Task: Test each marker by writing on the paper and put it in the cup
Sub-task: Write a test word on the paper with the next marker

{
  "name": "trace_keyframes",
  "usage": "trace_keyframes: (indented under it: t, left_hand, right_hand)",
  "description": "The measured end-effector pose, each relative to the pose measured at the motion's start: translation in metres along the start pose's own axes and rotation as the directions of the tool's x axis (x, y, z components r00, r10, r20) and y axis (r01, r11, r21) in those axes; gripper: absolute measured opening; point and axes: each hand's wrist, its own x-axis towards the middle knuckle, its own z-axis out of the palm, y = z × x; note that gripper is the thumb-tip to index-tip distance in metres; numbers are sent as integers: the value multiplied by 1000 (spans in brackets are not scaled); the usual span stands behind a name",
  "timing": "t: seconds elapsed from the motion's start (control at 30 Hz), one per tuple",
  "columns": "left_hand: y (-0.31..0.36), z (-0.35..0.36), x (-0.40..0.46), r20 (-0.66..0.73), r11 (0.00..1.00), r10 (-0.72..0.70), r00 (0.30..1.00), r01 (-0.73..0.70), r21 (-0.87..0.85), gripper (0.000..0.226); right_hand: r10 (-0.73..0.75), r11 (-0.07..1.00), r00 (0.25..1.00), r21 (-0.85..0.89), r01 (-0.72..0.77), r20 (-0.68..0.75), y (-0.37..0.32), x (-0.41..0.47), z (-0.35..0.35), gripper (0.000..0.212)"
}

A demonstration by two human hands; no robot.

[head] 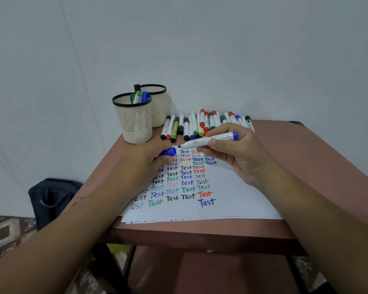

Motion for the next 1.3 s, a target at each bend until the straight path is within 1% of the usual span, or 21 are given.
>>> trace_keyframes:
  t: [0.2,0.33,0.53,0.63,0.73,1.1,1.13,1.2,1.27,1.3]
  left_hand:
    - [-6,6,2,3,999,9,1000,-9,-37,21]
    - [-8,8,3,3,999,31,1000,-30,-32,16]
    - [-7,7,2,23,996,82,996,-81,-29,13]
    - [-7,9,2,44,996,80,996,-78,-40,13]
    - [-8,10,1,28,997,71,997,-70,-37,12]
    - [-12,9,2,33,998,56,998,-56,16,12]
    - [-12,9,1,27,998,59,998,-59,13,11]
    - [-11,8,2,19,998,60,998,-60,5,9]
    - [-11,9,2,19,998,60,998,-59,-23,7]
    - [-11,9,3,20,998,61,998,-60,-37,6]
  right_hand:
    - [25,997,999,-75,-23,26,1,0,1,15]
    - [30,994,998,-107,-25,47,2,-1,1,16]
    - [32,985,998,-168,-23,53,6,-1,6,26]
    - [22,976,998,-216,-7,63,7,-1,8,22]
    - [6,974,998,-228,10,68,9,-1,10,20]
    - [-71,955,996,-285,86,60,12,2,19,22]
    - [-81,942,995,-322,97,62,11,2,20,22]
    - [-108,877,992,-463,126,64,8,1,19,22]
    - [-130,773,989,-616,150,76,3,-1,16,23]
    - [-148,694,984,-698,176,101,0,0,13,27]
